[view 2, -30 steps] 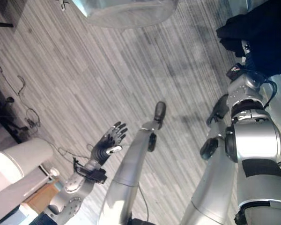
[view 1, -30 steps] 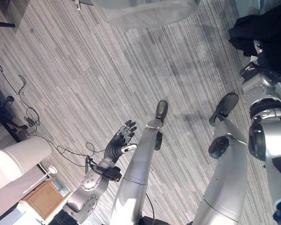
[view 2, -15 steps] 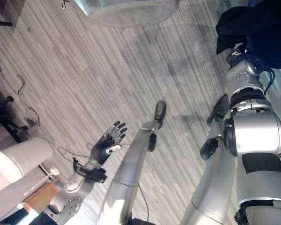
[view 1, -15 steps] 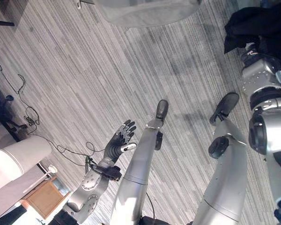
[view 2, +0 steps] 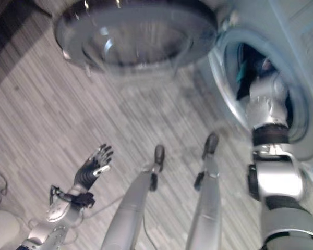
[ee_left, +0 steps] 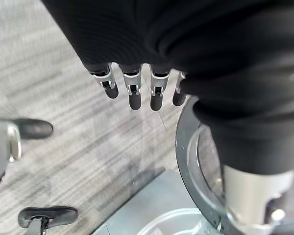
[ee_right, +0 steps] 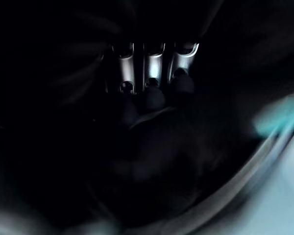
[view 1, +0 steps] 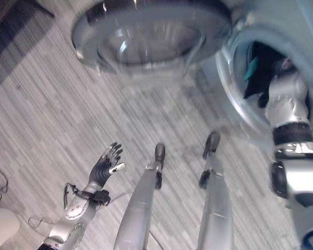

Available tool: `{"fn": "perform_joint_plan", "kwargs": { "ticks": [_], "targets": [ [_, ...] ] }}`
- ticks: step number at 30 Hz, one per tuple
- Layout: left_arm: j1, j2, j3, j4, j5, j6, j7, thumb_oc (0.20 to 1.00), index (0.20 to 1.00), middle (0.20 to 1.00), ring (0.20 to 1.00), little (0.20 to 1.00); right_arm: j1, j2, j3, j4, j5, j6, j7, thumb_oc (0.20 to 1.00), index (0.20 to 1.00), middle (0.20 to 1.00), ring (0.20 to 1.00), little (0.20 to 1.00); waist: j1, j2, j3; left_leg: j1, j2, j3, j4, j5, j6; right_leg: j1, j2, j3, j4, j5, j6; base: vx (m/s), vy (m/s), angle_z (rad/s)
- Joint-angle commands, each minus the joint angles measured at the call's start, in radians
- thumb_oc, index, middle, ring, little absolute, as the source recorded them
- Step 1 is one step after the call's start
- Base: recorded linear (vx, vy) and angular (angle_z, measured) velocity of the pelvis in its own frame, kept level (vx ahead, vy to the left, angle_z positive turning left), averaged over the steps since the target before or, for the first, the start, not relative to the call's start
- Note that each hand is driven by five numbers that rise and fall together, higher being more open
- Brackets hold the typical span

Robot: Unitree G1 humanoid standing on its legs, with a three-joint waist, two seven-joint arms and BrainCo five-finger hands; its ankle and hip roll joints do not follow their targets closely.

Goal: Grab the laundry basket,head to the washer,open it,put in the laundry and shut it.

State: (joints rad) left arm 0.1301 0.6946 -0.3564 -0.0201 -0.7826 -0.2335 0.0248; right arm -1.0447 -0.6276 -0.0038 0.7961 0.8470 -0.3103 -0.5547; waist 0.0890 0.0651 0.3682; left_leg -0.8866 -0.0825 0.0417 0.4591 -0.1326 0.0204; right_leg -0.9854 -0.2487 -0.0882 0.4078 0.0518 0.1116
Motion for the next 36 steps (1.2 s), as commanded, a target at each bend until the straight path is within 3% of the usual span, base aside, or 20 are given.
{"fn": "perform_joint_plan", "kwargs": {
  "ticks": [1,2,4,6,8,9,10,12,14,17,18,21,22,26,32,36],
  "targets": [
    [0.030,-0.025,-0.081,-0.032,-0.017,0.020,-0.030,1.000,1.000,1.000,1.000,1.000,-0.306,-0.302,0.047,-0.055,-0.148,-0.144,-0.091,0.200,0.200,0.200,0.200,0.200,0.019,0.087,-0.078,0.002,0.018,0.023,-0.089,-0.007,0.015,0.078,0.053,-0.059,0.094,-0.227,-0.009,0.02,-0.010,0.11],
    [0.047,-0.010,-0.079,-0.035,-0.016,0.028,-0.032,1.000,1.000,1.000,1.000,1.000,-0.322,-0.327,0.074,-0.113,-0.261,-0.107,-0.134,0.200,0.200,0.200,0.200,0.200,0.016,0.094,-0.086,0.017,0.019,0.026,-0.100,-0.002,0.012,0.091,0.053,-0.055,0.083,-0.226,-0.011,0.01,-0.015,0.12],
    [0.048,-0.013,-0.079,-0.039,-0.016,0.029,-0.031,1.000,1.000,1.000,1.000,1.000,-0.322,-0.321,0.076,-0.127,-0.281,-0.096,-0.154,0.200,0.200,0.200,0.200,0.200,0.015,0.096,-0.085,0.019,0.019,0.026,-0.102,-0.001,0.012,0.092,0.053,-0.054,0.082,-0.225,-0.011,0.00,-0.003,0.00],
    [0.059,-0.009,-0.077,-0.052,-0.012,0.025,-0.031,1.000,1.000,1.000,1.000,1.000,-0.338,-0.335,0.155,-0.128,-0.435,0.000,-0.183,0.200,0.200,0.200,0.200,0.200,0.021,0.102,-0.081,0.007,0.020,0.030,-0.089,0.003,0.012,0.078,0.053,-0.044,0.093,-0.224,-0.014,-0.03,0.001,-0.34],
    [0.057,-0.009,-0.080,-0.059,-0.012,0.020,-0.029,1.000,1.000,1.000,1.000,1.000,-0.332,-0.321,0.181,-0.125,-0.468,0.029,-0.177,0.200,0.200,0.200,0.200,0.200,0.023,0.106,-0.076,-0.003,0.021,0.033,-0.083,0.003,0.015,0.066,0.053,-0.040,0.101,-0.222,-0.015,-0.03,0.006,-0.19],
    [0.052,-0.005,-0.085,-0.077,-0.016,0.016,-0.024,1.000,1.000,1.000,1.000,1.000,-0.310,-0.279,0.202,-0.139,-0.519,0.072,-0.171,0.799,0.799,0.799,0.799,0.799,0.026,0.113,-0.068,-0.019,0.026,0.041,-0.070,0.001,0.020,0.047,0.053,-0.035,0.109,-0.219,-0.019,-0.03,-0.013,-0.15],
    [0.050,-0.002,-0.090,-0.084,-0.017,0.015,-0.025,1.000,1.000,1.000,1.000,1.000,-0.286,-0.255,0.211,-0.122,-0.548,0.095,-0.163,1.000,1.000,1.000,1.000,1.000,0.028,0.117,-0.062,-0.026,0.028,0.045,-0.067,0.002,0.022,0.038,0.054,-0.034,0.111,-0.217,-0.020,-0.04,-0.017,-0.11],
    [0.055,0.002,-0.097,-0.088,-0.015,0.015,-0.024,1.000,1.000,1.000,1.000,1.000,-0.268,-0.229,0.220,-0.085,-0.568,0.117,-0.152,1.000,1.000,1.000,1.000,1.000,0.030,0.120,-0.061,-0.037,0.031,0.048,-0.062,0.003,0.023,0.026,0.055,-0.029,0.115,-0.216,-0.022,0.00,0.000,0.00],
    [0.052,0.026,-0.109,-0.099,-0.016,0.003,-0.020,1.000,1.000,1.000,1.000,1.000,-0.280,-0.159,0.240,0.133,-0.501,0.152,-0.100,1.000,1.000,1.000,1.000,1.000,0.037,0.131,-0.052,-0.055,0.038,0.052,-0.060,0.011,0.021,0.009,0.055,-0.028,0.118,-0.210,-0.025,0.00,0.000,0.00],
    [0.039,0.036,-0.116,-0.089,-0.013,0.010,-0.014,1.000,1.000,1.000,1.000,1.000,-0.270,-0.080,0.198,0.256,-0.329,0.114,-0.028,1.000,1.000,1.000,1.000,1.000,0.035,0.137,-0.046,-0.059,0.042,0.055,-0.064,0.015,0.020,0.007,0.058,-0.026,0.112,-0.203,-0.025,0.01,-0.002,-0.03],
    [0.035,0.026,-0.120,-0.072,-0.009,0.019,-0.014,1.000,1.000,1.000,1.000,1.000,-0.226,-0.032,0.148,0.255,-0.215,0.070,0.014,1.000,1.000,1.000,1.000,1.000,0.031,0.140,-0.043,-0.055,0.043,0.055,-0.066,0.016,0.019,0.012,0.062,-0.026,0.108,-0.203,-0.026,0.02,-0.004,-0.05],
    [0.035,0.024,-0.125,-0.063,-0.011,0.022,-0.017,1.000,1.000,1.000,1.000,1.000,-0.193,-0.010,0.112,0.246,-0.135,0.039,0.045,1.000,1.000,1.000,1.000,1.000,0.031,0.137,-0.045,-0.049,0.043,0.056,-0.069,0.015,0.018,0.018,0.063,-0.027,0.104,-0.203,-0.027,0.01,-0.005,-0.06],
    [0.031,0.016,-0.131,-0.048,-0.013,0.034,-0.025,1.000,1.000,1.000,1.000,1.000,-0.143,0.037,0.039,0.210,0.032,-0.019,0.110,1.000,1.000,1.000,1.000,1.000,0.026,0.136,-0.046,-0.041,0.043,0.054,-0.075,0.014,0.019,0.028,0.067,-0.026,0.097,-0.202,-0.026,0.01,-0.004,-0.05],
    [0.038,0.001,-0.141,-0.032,-0.021,0.054,-0.050,1.000,1.000,1.000,1.000,1.000,0.011,0.147,-0.050,0.054,0.241,-0.114,0.239,1.000,1.000,1.000,1.000,1.000,0.013,0.127,-0.050,-0.015,0.045,0.056,-0.088,0.010,0.021,0.050,0.071,-0.025,0.080,-0.198,-0.024,0.00,-0.001,-0.01],
    [0.069,0.013,-0.166,-0.035,-0.008,0.086,-0.077,1.000,1.000,1.000,1.000,1.000,0.311,0.321,-0.107,-0.192,0.404,-0.169,0.378,1.000,1.000,1.000,1.000,1.000,-0.019,0.110,-0.058,0.030,0.046,0.062,-0.109,0.009,0.025,0.095,0.077,-0.023,0.055,-0.190,-0.023,0.00,0.000,0.00],
    [0.088,0.021,-0.184,-0.046,0.020,0.102,-0.088,1.000,1.000,1.000,1.000,1.000,0.521,0.422,-0.116,-0.297,0.494,-0.163,0.465,1.000,1.000,1.000,1.000,1.000,-0.044,0.096,-0.067,0.065,0.046,0.058,-0.132,0.013,0.024,0.135,0.077,-0.022,0.026,-0.182,-0.019,0.01,0.007,-0.02]
  ]
}}
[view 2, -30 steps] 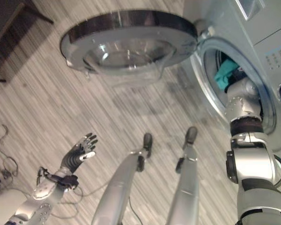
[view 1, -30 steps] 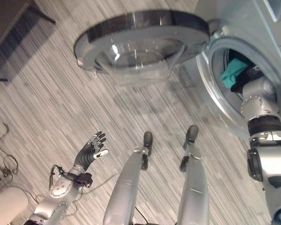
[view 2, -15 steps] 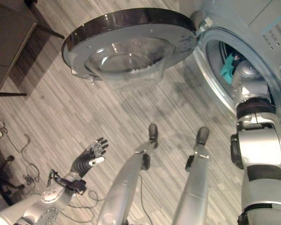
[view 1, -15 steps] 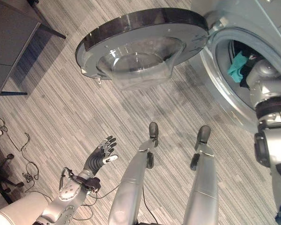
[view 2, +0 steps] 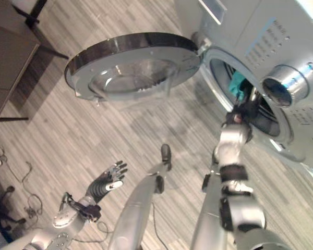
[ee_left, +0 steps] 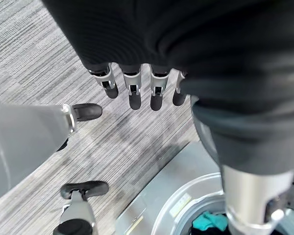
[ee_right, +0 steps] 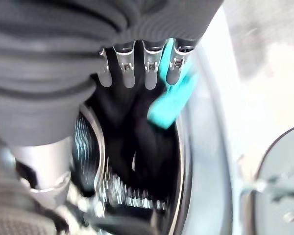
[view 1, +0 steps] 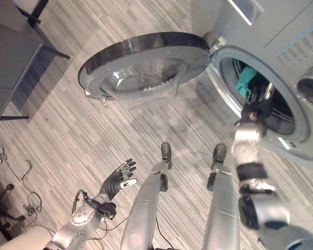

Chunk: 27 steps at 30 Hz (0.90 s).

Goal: Grab the laundry basket,head to the washer,open it,put in the laundry and shut it.

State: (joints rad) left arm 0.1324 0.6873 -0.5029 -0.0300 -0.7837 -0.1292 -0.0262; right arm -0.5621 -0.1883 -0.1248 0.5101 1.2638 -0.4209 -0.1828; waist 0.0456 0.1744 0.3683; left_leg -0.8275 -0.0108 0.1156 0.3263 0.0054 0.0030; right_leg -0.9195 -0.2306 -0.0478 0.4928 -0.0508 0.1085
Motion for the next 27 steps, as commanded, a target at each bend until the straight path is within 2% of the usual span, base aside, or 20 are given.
{"fn": "perform_joint_plan", "kwargs": {
  "ticks": [1,3,7,10,11,13,14,16,17,19,20,22,23,24,27],
  "targets": [
    [0.090,0.030,-0.037,-0.037,0.022,-0.002,-0.037,1.000,1.000,1.000,1.000,1.000,0.046,-0.015,0.006,-0.012,0.082,-0.053,0.099,1.000,1.000,1.000,1.000,1.000,-0.001,-0.015,-0.069,0.009,-0.026,-0.016,-0.002,-0.124,0.042,0.073,0.058,-0.063,-0.062,-0.079,-0.015,0.00,0.031,-0.03],
    [0.096,0.035,-0.041,-0.050,0.034,0.002,-0.038,1.000,1.000,1.000,1.000,1.000,0.149,0.029,0.014,-0.001,0.138,-0.025,0.139,1.000,1.000,1.000,1.000,1.000,-0.015,-0.021,-0.069,0.027,-0.029,-0.017,-0.014,-0.117,0.039,0.090,0.060,-0.061,-0.075,-0.072,-0.016,0.01,0.042,-0.04],
    [0.121,0.029,-0.017,-0.047,0.083,0.000,-0.025,1.000,1.000,1.000,1.000,1.000,0.300,0.064,0.022,0.012,0.173,0.006,0.174,1.000,1.000,1.000,1.000,1.000,-0.032,-0.034,-0.075,0.044,-0.027,-0.019,-0.020,-0.112,0.037,0.113,0.062,-0.059,-0.086,-0.066,-0.018,0.00,0.010,-0.02],
    [0.125,0.016,-0.003,-0.026,0.146,0.006,-0.015,1.000,1.000,1.000,1.000,1.000,0.376,0.064,0.049,0.050,0.173,0.053,0.197,1.000,1.000,1.000,1.000,1.000,-0.041,-0.046,-0.078,0.056,-0.022,-0.022,-0.012,-0.113,0.035,0.129,0.063,-0.060,-0.084,-0.064,-0.021,-0.01,0.009,0.02],
    [0.125,0.006,0.010,0.002,0.194,0.007,-0.013,1.000,1.000,1.000,1.000,1.000,0.405,0.053,0.071,0.111,0.152,0.100,0.203,1.000,1.000,1.000,1.000,1.000,-0.043,-0.058,-0.084,0.076,-0.020,-0.024,-0.015,-0.113,0.032,0.156,0.064,-0.064,-0.092,-0.063,-0.022,0.00,0.000,0.00],
    [0.126,0.000,0.017,0.016,0.212,0.010,-0.014,1.000,1.000,1.000,1.000,1.000,0.421,0.049,0.081,0.142,0.140,0.124,0.208,1.000,1.000,1.000,1.000,1.000,-0.046,-0.064,-0.085,0.094,-0.020,-0.025,-0.023,-0.111,0.030,0.175,0.065,-0.064,-0.101,-0.061,-0.022,0.01,0.002,-0.03],
    [0.131,-0.013,0.036,0.048,0.260,0.019,-0.014,1.000,1.000,1.000,1.000,1.000,0.447,0.039,0.096,0.209,0.093,0.168,0.207,1.000,1.000,1.000,1.000,1.000,-0.047,-0.077,-0.088,0.126,-0.020,-0.031,-0.034,-0.109,0.027,0.213,0.066,-0.069,-0.117,-0.057,-0.022,0.03,0.008,-0.06],
    [0.128,-0.029,0.058,0.092,0.325,0.024,-0.010,1.000,1.000,1.000,1.000,1.000,0.466,0.035,0.118,0.258,0.031,0.212,0.197,1.000,1.000,1.000,1.000,1.000,-0.044,-0.090,-0.093,0.165,-0.019,-0.037,-0.046,-0.106,0.025,0.255,0.067,-0.076,-0.130,-0.054,-0.021,0.07,-0.010,-0.06],
    [0.125,-0.062,0.104,0.167,0.505,0.027,-0.022,1.000,1.000,1.000,1.000,1.000,0.506,0.025,0.150,0.384,-0.138,0.292,0.196,1.000,1.000,1.000,1.000,1.000,-0.033,-0.116,-0.120,0.263,-0.021,-0.055,-0.087,-0.096,0.019,0.364,0.070,-0.090,-0.171,-0.049,-0.018,0.10,-0.024,-0.01],
    [0.127,-0.084,0.120,0.203,0.535,0.031,-0.024,1.000,1.000,1.000,1.000,1.000,0.517,0.020,0.151,0.410,-0.184,0.307,0.194,1.000,1.000,1.000,1.000,1.000,-0.031,-0.122,-0.131,0.301,-0.022,-0.061,-0.111,-0.090,0.015,0.404,0.073,-0.095,-0.194,-0.047,-0.015,0.12,-0.011,0.07],
    [0.123,-0.127,0.144,0.261,0.609,0.031,-0.018,1.000,1.000,1.000,1.000,1.000,0.540,0.016,0.145,0.457,-0.253,0.332,0.197,1.000,1.000,1.000,1.000,1.000,-0.032,-0.132,-0.149,0.377,-0.022,-0.070,-0.151,-0.079,0.010,0.483,0.077,-0.106,-0.236,-0.039,-0.009,0.13,0.006,0.02],
    [0.111,-0.165,0.161,0.318,0.666,0.028,-0.004,1.000,1.000,1.000,1.000,1.000,0.549,0.018,0.137,0.503,-0.312,0.347,0.186,1.000,1.000,1.000,1.000,1.000,-0.032,-0.137,-0.162,0.435,-0.021,-0.078,-0.174,-0.079,0.011,0.537,0.082,-0.112,-0.258,-0.037,-0.008,0.11,-0.001,0.03],
    [0.105,-0.182,0.169,0.349,0.687,0.029,0.002,1.000,1.000,1.000,1.000,1.000,0.551,0.017,0.128,0.524,-0.337,0.349,0.184,1.000,1.000,1.000,1.000,1.000,-0.034,-0.143,-0.173,0.463,-0.017,-0.078,-0.185,-0.080,0.009,0.570,0.083,-0.117,-0.275,-0.035,-0.005,0.01,-0.002,0.08],
    [0.097,-0.201,0.175,0.374,0.702,0.027,0.015,1.000,1.000,1.000,1.000,1.000,0.554,0.016,0.123,0.532,-0.356,0.352,0.179,1.000,1.000,1.000,1.000,1.000,-0.038,-0.143,-0.171,0.482,-0.013,-0.071,-0.193,-0.055,0.013,0.591,0.083,-0.129,-0.295,-0.008,-0.010,0.00,0.012,0.03],
    [0.075,-0.237,0.177,0.434,0.725,0.029,0.036,1.000,1.000,1.000,1.000,1.000,0.558,0.013,0.116,0.551,-0.389,0.354,0.172,1.000,1.000,1.000,1.000,1.000,-0.044,-0.151,-0.184,0.547,-0.007,-0.070,-0.207,-0.062,0.012,0.662,0.083,-0.130,-0.326,-0.003,-0.001,0.02,0.025,0.02]
  ]
}}
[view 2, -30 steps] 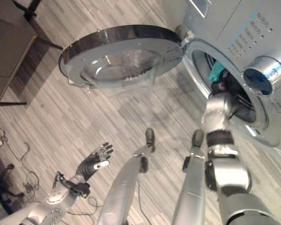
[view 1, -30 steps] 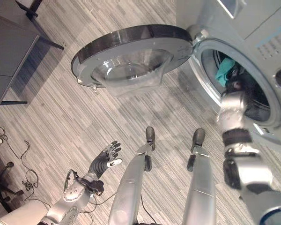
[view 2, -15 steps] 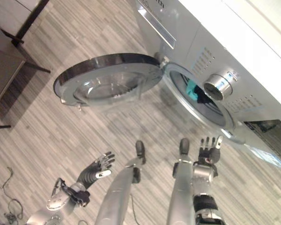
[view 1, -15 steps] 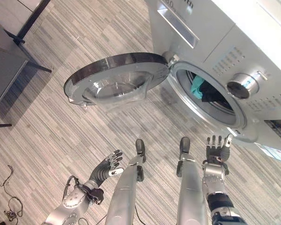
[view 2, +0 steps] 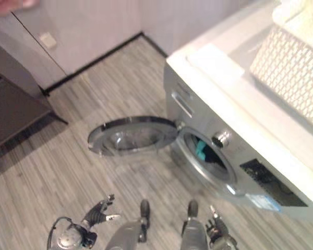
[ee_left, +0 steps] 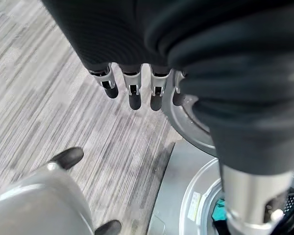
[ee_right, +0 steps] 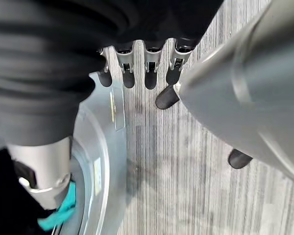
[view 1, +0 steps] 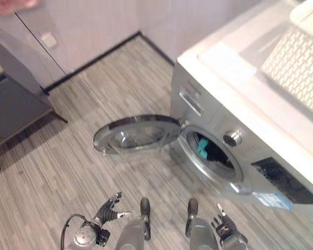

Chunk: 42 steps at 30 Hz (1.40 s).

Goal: Grab the laundry basket,head to the washer,open it,put in the laundry and shut it.

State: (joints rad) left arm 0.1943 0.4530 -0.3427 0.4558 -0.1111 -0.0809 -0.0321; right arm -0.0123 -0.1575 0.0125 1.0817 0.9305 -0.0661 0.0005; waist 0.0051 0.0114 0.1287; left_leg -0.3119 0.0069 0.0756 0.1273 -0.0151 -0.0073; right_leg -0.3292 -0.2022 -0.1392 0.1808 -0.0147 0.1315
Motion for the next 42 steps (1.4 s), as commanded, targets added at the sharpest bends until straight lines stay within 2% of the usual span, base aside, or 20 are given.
{"fn": "perform_joint_plan", "kwargs": {
  "ticks": [1,9,11,13,15,18,20,21,22,23,27,28,30,33,34,35,39,40,41,42],
  "targets": [
    [0.003,-0.013,0.014,-0.035,0.067,-0.017,0.047,1.000,1.000,1.000,1.000,1.000,0.015,-0.019,-0.022,-0.025,-0.073,0.001,-0.014,1.000,1.000,1.000,1.000,1.000,-0.007,0.011,0.049,0.060,-0.024,-0.030,-0.014,-0.046,0.024,0.098,0.056,-0.035,-0.018,-0.040,-0.022,0.06,0.054,0.05],
    [-0.107,-0.127,-0.030,0.200,0.187,0.005,0.106,1.000,1.000,1.000,1.000,1.000,0.036,0.006,-0.070,0.040,-0.096,0.015,-0.018,1.000,1.000,1.000,1.000,1.000,-0.043,0.005,-0.060,0.282,-0.046,0.009,-0.146,-0.055,0.037,0.264,0.036,-0.009,-0.093,0.010,0.027,0.05,0.089,-0.13],
    [-0.127,-0.162,-0.023,0.264,0.171,0.009,0.128,1.000,1.000,1.000,1.000,1.000,0.047,0.017,-0.047,0.044,-0.138,0.010,-0.029,1.000,1.000,1.000,1.000,1.000,-0.043,0.011,-0.090,0.346,-0.057,0.026,-0.206,-0.049,0.042,0.288,0.029,0.011,-0.130,0.044,0.048,0.02,0.062,-0.31],
    [-0.144,-0.182,-0.012,0.295,0.136,0.007,0.150,1.000,1.000,1.000,1.000,1.000,0.037,0.022,-0.012,0.046,-0.174,0.012,-0.038,1.000,1.000,1.000,1.000,1.000,-0.036,0.021,-0.082,0.364,-0.046,0.034,-0.208,-0.045,0.051,0.274,0.033,0.025,-0.106,0.048,0.053,-0.14,0.008,-0.44],
    [-0.194,-0.191,-0.007,0.333,0.078,0.011,0.174,1.000,1.000,1.000,1.000,1.000,-0.007,0.033,0.032,0.070,-0.212,0.007,-0.051,1.000,1.000,1.000,1.000,1.000,-0.023,0.040,-0.058,0.359,-0.025,0.054,-0.190,-0.027,0.059,0.282,0.065,-0.014,0.051,-0.052,0.025,-0.28,0.025,-0.37],
    [-0.193,-0.187,0.001,0.334,0.047,0.006,0.178,1.000,1.000,1.000,1.000,1.000,-0.035,0.041,0.059,0.107,-0.232,0.004,-0.046,1.000,1.000,1.000,1.000,1.000,-0.003,0.039,-0.069,0.336,-0.020,0.059,-0.188,0.002,0.065,0.304,0.110,-0.021,0.186,-0.102,0.012,-0.22,-0.039,-0.15],
    [-0.185,-0.187,0.006,0.331,0.026,0.005,0.175,1.000,1.000,1.000,1.000,1.000,-0.047,0.041,0.069,0.122,-0.245,0.008,-0.047,1.000,1.000,1.000,1.000,1.000,0.007,0.031,-0.075,0.325,-0.023,0.053,-0.185,0.012,0.064,0.326,0.135,-0.001,0.191,-0.114,0.008,-0.13,-0.074,-0.23],
    [-0.177,-0.187,0.010,0.328,0.016,0.005,0.172,1.000,1.000,1.000,1.000,1.000,-0.051,0.044,0.068,0.129,-0.249,0.010,-0.048,1.000,1.000,1.000,1.000,1.000,0.020,0.021,-0.086,0.315,-0.026,0.050,-0.184,0.017,0.060,0.358,0.142,0.004,0.159,-0.134,0.004,-0.20,-0.170,-0.03],
    [-0.154,-0.195,0.026,0.315,-0.017,0.001,0.167,1.000,1.000,1.000,1.000,1.000,-0.074,0.049,0.077,0.142,-0.260,0.006,-0.056,1.000,1.000,1.000,1.000,1.000,0.064,0.001,-0.099,0.277,-0.021,0.064,-0.178,0.033,0.046,0.430,0.124,-0.021,0.031,-0.165,-0.008,-0.26,-0.220,-0.05],
    [-0.143,-0.200,0.024,0.310,-0.029,0.002,0.159,1.000,1.000,1.000,1.000,1.000,-0.080,0.049,0.084,0.145,-0.263,0.006,-0.058,1.000,1.000,1.000,1.000,1.000,0.080,-0.005,-0.110,0.258,-0.015,0.068,-0.178,0.043,0.041,0.443,0.126,-0.021,-0.028,-0.165,-0.018,-0.30,-0.243,-0.33],
    [-0.127,-0.220,0.002,0.292,-0.054,0.004,0.151,1.000,1.000,1.000,1.000,1.000,-0.091,0.041,0.092,0.142,-0.267,-0.002,-0.069,1.000,1.000,1.000,1.000,1.000,0.102,-0.013,-0.097,0.197,0.003,0.063,-0.165,0.093,0.013,0.483,0.151,-0.022,-0.153,-0.171,-0.045,-0.22,-0.137,-0.18],
    [-0.135,-0.228,-0.015,0.270,-0.070,0.007,0.144,1.000,1.000,1.000,1.000,1.000,-0.089,0.025,0.092,0.138,-0.269,-0.008,-0.076,1.000,1.000,1.000,1.000,1.000,0.096,-0.008,-0.071,0.133,0.018,0.054,-0.138,0.134,-0.017,0.478,0.175,-0.035,-0.182,-0.174,-0.062,-0.44,-0.188,0.49],
    [-0.143,-0.229,-0.033,0.228,-0.077,0.005,0.137,1.000,1.000,1.000,1.000,1.000,-0.091,0.011,0.088,0.128,-0.263,-0.013,-0.087,1.000,1.000,1.000,1.000,1.000,0.085,-0.009,-0.036,0.081,0.034,0.063,-0.062,0.139,-0.042,0.464,0.179,-0.057,-0.194,-0.165,-0.076,-0.40,-0.117,0.67],
    [-0.148,-0.224,-0.045,0.197,-0.069,0.006,0.132,1.000,1.000,1.000,1.000,1.000,-0.088,0.002,0.090,0.117,-0.256,-0.014,-0.087,1.000,1.000,1.000,1.000,1.000,0.072,-0.028,-0.013,0.055,0.057,0.069,0.058,0.093,-0.042,0.448,0.156,-0.077,-0.192,-0.149,-0.084,-0.22,-0.022,0.37],
    [-0.146,-0.222,-0.046,0.183,-0.065,0.005,0.130,1.000,1.000,1.000,1.000,1.000,-0.084,-0.001,0.093,0.113,-0.259,-0.013,-0.088,1.000,1.000,1.000,1.000,1.000,0.062,-0.038,-0.008,0.059,0.087,0.082,0.104,0.070,-0.037,0.437,0.142,-0.087,-0.187,-0.139,-0.087,-0.27,0.029,0.11],
    [-0.136,-0.220,-0.045,0.158,-0.069,0.011,0.126,1.000,1.000,1.000,1.000,1.000,-0.076,-0.004,0.099,0.119,-0.270,-0.008,-0.085,1.000,1.000,1.000,1.000,1.000,0.056,-0.048,-0.007,0.084,0.131,0.047,0.162,0.047,-0.034,0.426,0.126,-0.086,-0.182,-0.125,-0.086,-0.18,0.081,-0.07],
    [-0.119,-0.225,-0.039,0.135,-0.048,0.008,0.130,1.000,1.000,1.000,1.000,1.000,-0.063,-0.005,0.087,0.151,-0.283,-0.003,-0.084,1.000,1.000,1.000,1.000,1.000,0.059,-0.022,-0.054,0.243,0.201,-0.136,0.002,0.073,-0.064,0.415,0.132,-0.044,-0.219,-0.113,-0.057,0.03,0.115,-0.36],
    [-0.119,-0.226,-0.040,0.135,-0.047,0.008,0.130,1.000,1.000,1.000,1.000,1.000,-0.063,-0.005,0.087,0.151,-0.283,-0.003,-0.084,1.000,1.000,1.000,1.000,1.000,0.059,-0.021,-0.054,0.249,0.203,-0.136,-0.007,0.076,-0.065,0.418,0.133,-0.045,-0.221,-0.112,-0.058,0.14,0.153,-0.55],
    [-0.118,-0.229,-0.055,0.135,-0.033,0.009,0.124,1.000,1.000,1.000,1.000,1.000,-0.047,-0.005,0.057,0.176,-0.275,-0.005,-0.085,1.000,1.000,1.000,1.000,1.000,0.034,0.005,-0.087,0.313,0.235,-0.134,-0.122,0.079,-0.087,0.432,0.137,-0.045,-0.245,-0.113,-0.051,0.09,0.186,-0.27],
    [-0.128,-0.227,-0.065,0.138,-0.017,0.011,0.123,1.000,1.000,1.000,1.000,1.000,-0.036,-0.011,0.036,0.184,-0.272,-0.008,-0.089,1.000,1.000,1.000,1.000,1.000,0.020,0.013,-0.090,0.318,0.243,-0.103,-0.144,0.094,-0.103,0.438,0.128,-0.055,-0.247,-0.111,-0.048,0.09,0.263,0.05]
  ]
}}
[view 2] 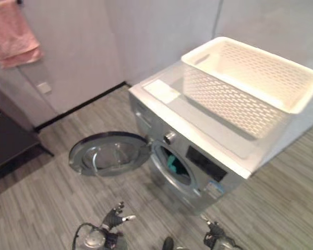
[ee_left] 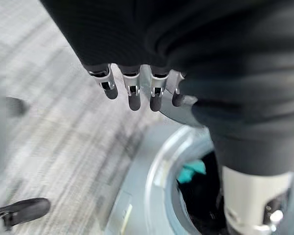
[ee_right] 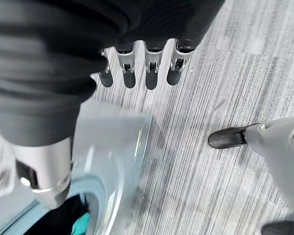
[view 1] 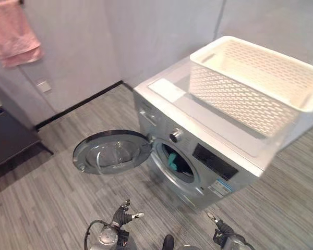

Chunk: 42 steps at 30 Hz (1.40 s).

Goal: Grab the laundry basket,head to the washer,open it,put in the laundry and shut it.

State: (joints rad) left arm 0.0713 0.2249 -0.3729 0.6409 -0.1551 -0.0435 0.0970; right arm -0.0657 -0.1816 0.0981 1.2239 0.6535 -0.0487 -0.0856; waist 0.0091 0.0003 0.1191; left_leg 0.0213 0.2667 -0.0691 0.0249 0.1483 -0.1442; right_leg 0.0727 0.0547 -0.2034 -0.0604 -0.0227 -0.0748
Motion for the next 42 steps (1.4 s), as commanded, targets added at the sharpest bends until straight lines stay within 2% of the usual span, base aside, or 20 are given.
{"fn": "perform_joint_plan", "kwargs": {
  "ticks": [1,2,5,11,13,16,17,20,24,26,29,30,33,34,36,40,41,42],
  "targets": [
    [-0.011,-0.001,-0.039,-0.045,0.039,-0.026,-0.006,1.000,1.000,1.000,1.000,1.000,0.026,0.007,-0.068,0.046,0.008,-0.024,-0.005,1.000,1.000,1.000,1.000,1.000,0.006,0.034,-0.085,0.002,-0.014,0.072,-0.074,-0.064,0.025,0.043,-0.136,-0.005,-0.010,-0.101,0.161,0.03,0.226,0.26],
    [-0.019,-0.002,-0.043,-0.041,0.058,-0.024,-0.005,1.000,1.000,1.000,1.000,1.000,0.038,0.007,-0.079,0.052,0.012,-0.024,-0.008,1.000,1.000,1.000,1.000,1.000,-0.003,0.045,-0.093,0.022,-0.012,0.094,-0.104,-0.062,0.013,0.053,-0.142,-0.017,-0.016,-0.098,0.166,0.06,0.200,0.36],
    [-0.022,0.004,-0.036,-0.048,0.078,-0.029,-0.006,1.000,1.000,1.000,1.000,1.000,0.050,0.017,-0.082,0.062,-0.004,-0.018,-0.005,1.000,1.000,1.000,1.000,1.000,-0.014,0.061,-0.115,0.041,-0.031,0.099,-0.112,-0.098,-0.001,0.061,-0.160,-0.022,-0.024,-0.076,0.178,0.04,0.148,0.36],
    [-0.019,0.034,0.020,-0.099,0.083,-0.061,0.054,1.000,1.000,1.000,1.000,1.000,0.058,0.050,-0.059,0.054,-0.040,-0.021,0.001,1.000,1.000,1.000,1.000,1.000,-0.007,0.051,-0.136,0.044,-0.074,0.112,-0.112,-0.136,0.010,0.039,-0.204,-0.011,-0.027,-0.039,0.210,0.00,0.096,0.06],
    [0.002,0.072,0.103,-0.265,0.057,-0.090,0.106,1.000,1.000,1.000,1.000,1.000,0.073,0.065,-0.043,0.052,-0.057,-0.023,0.003,1.000,1.000,1.000,1.000,1.000,0.001,0.040,-0.135,0.042,-0.088,0.110,-0.112,-0.142,0.017,0.040,-0.219,-0.011,-0.027,-0.032,0.219,0.00,0.081,-0.03],
    [0.009,0.089,0.137,-0.317,0.072,-0.097,0.124,1.000,1.000,1.000,1.000,1.000,0.081,0.069,-0.037,0.054,-0.063,-0.023,0.005,1.000,1.000,1.000,1.000,1.000,0.001,0.034,-0.135,0.042,-0.092,0.110,-0.112,-0.145,0.019,0.039,-0.223,-0.010,-0.027,-0.030,0.222,0.00,0.042,-0.01],
    [-0.017,0.112,0.192,-0.330,0.117,-0.098,0.171,1.000,1.000,1.000,1.000,1.000,0.090,0.071,-0.030,0.060,-0.084,-0.021,0.009,1.000,1.000,1.000,1.000,1.000,0.000,0.029,-0.138,0.036,-0.097,0.111,-0.112,-0.152,0.018,0.033,-0.229,-0.008,-0.027,-0.029,0.228,0.01,0.064,0.04],
    [-0.124,0.165,0.271,-0.290,0.191,-0.072,0.248,1.000,1.000,1.000,1.000,1.000,0.089,0.067,-0.016,0.059,-0.124,-0.012,0.020,1.000,1.000,1.000,1.000,1.000,-0.010,0.020,-0.144,0.026,-0.101,0.117,-0.112,-0.156,0.016,0.020,-0.239,-0.004,-0.027,-0.024,0.237,0.01,0.071,0.03],
    [-0.346,0.258,0.340,-0.171,0.171,-0.028,0.330,1.000,1.000,1.000,1.000,1.000,0.094,0.043,0.032,0.001,-0.180,-0.003,0.036,1.000,1.000,1.000,1.000,1.000,-0.037,0.011,-0.131,0.001,-0.100,0.125,-0.112,-0.154,0.015,-0.011,-0.240,0.012,-0.027,-0.012,0.243,-0.04,0.060,0.02],
    [-0.495,0.329,0.318,-0.038,0.177,-0.001,0.365,1.000,1.000,1.000,1.000,1.000,0.082,0.024,0.056,-0.036,-0.191,-0.005,0.036,1.000,1.000,1.000,1.000,1.000,-0.053,0.002,-0.106,-0.029,-0.098,0.126,-0.112,-0.146,0.016,-0.044,-0.237,0.022,-0.027,-0.001,0.246,-0.18,0.031,0.01],
    [-0.739,0.464,0.200,0.214,0.186,0.017,0.324,1.000,1.000,1.000,1.000,1.000,0.041,-0.007,0.082,-0.083,-0.181,-0.018,0.028,1.000,1.000,1.000,1.000,1.000,-0.072,-0.017,-0.048,-0.115,-0.090,0.120,-0.112,-0.119,0.020,-0.133,-0.227,0.044,-0.027,0.025,0.249,-0.25,0.008,-0.03],
    [-0.744,0.465,0.197,0.217,0.185,0.015,0.324,1.000,1.000,1.000,1.000,1.000,0.039,-0.006,0.080,-0.083,-0.181,-0.018,0.028,1.000,1.000,1.000,1.000,1.000,-0.071,-0.018,-0.050,-0.120,-0.091,0.119,-0.112,-0.116,0.020,-0.137,-0.228,0.043,-0.027,0.027,0.249,-0.21,0.013,-0.07],
    [-1.015,0.545,0.016,0.509,0.213,0.026,0.297,1.000,1.000,1.000,1.000,1.000,0.015,-0.031,0.117,-0.130,-0.137,-0.042,0.028,1.000,1.000,1.000,1.000,1.000,-0.096,-0.047,-0.006,-0.205,-0.086,0.116,-0.112,-0.087,0.023,-0.228,-0.222,0.058,-0.027,0.062,0.252,-0.22,0.027,-0.10],
    [-1.129,0.556,-0.051,0.609,0.208,0.036,0.272,1.000,1.000,1.000,1.000,1.000,0.009,-0.044,0.134,-0.156,-0.106,-0.054,0.028,1.000,1.000,1.000,1.000,1.000,-0.107,-0.067,0.013,-0.248,-0.086,0.113,-0.112,-0.074,0.026,-0.273,-0.222,0.065,-0.027,0.080,0.253,-0.20,0.049,-0.02],
    [-1.237,0.575,-0.116,0.741,0.209,0.048,0.213,1.000,1.000,1.000,1.000,1.000,-0.017,-0.053,0.159,-0.164,-0.078,-0.058,0.034,1.000,1.000,1.000,1.000,1.000,-0.119,-0.093,0.050,-0.295,-0.087,0.114,-0.112,-0.058,0.030,-0.330,-0.226,0.087,-0.027,0.102,0.258,-0.13,0.071,0.02],
    [-1.278,0.601,-0.133,0.814,0.221,0.067,0.189,1.000,1.000,1.000,1.000,1.000,-0.034,-0.056,0.179,-0.182,-0.077,-0.057,0.037,1.000,1.000,1.000,1.000,1.000,-0.129,-0.116,0.071,-0.311,-0.086,0.128,-0.112,-0.046,0.036,-0.363,-0.227,0.110,-0.027,0.118,0.264,-0.04,0.058,-0.10],
    [-1.315,0.616,-0.113,0.835,0.180,0.073,0.180,1.000,1.000,1.000,1.000,1.000,-0.051,-0.054,0.200,-0.201,-0.070,-0.056,0.030,1.000,1.000,1.000,1.000,1.000,-0.135,-0.143,0.098,-0.346,-0.091,0.133,-0.072,-0.056,0.042,-0.390,-0.229,0.126,-0.027,0.134,0.266,-0.05,0.025,-0.33],
    [-1.342,0.624,-0.122,0.840,0.169,0.073,0.176,1.000,1.000,1.000,1.000,1.000,-0.060,-0.056,0.208,-0.212,-0.070,-0.056,0.028,1.000,1.000,1.000,1.000,1.000,-0.138,-0.151,0.108,-0.366,-0.092,0.130,-0.052,-0.062,0.044,-0.402,-0.231,0.131,-0.027,0.141,0.268,-0.05,0.025,-0.27]
  ]
}}
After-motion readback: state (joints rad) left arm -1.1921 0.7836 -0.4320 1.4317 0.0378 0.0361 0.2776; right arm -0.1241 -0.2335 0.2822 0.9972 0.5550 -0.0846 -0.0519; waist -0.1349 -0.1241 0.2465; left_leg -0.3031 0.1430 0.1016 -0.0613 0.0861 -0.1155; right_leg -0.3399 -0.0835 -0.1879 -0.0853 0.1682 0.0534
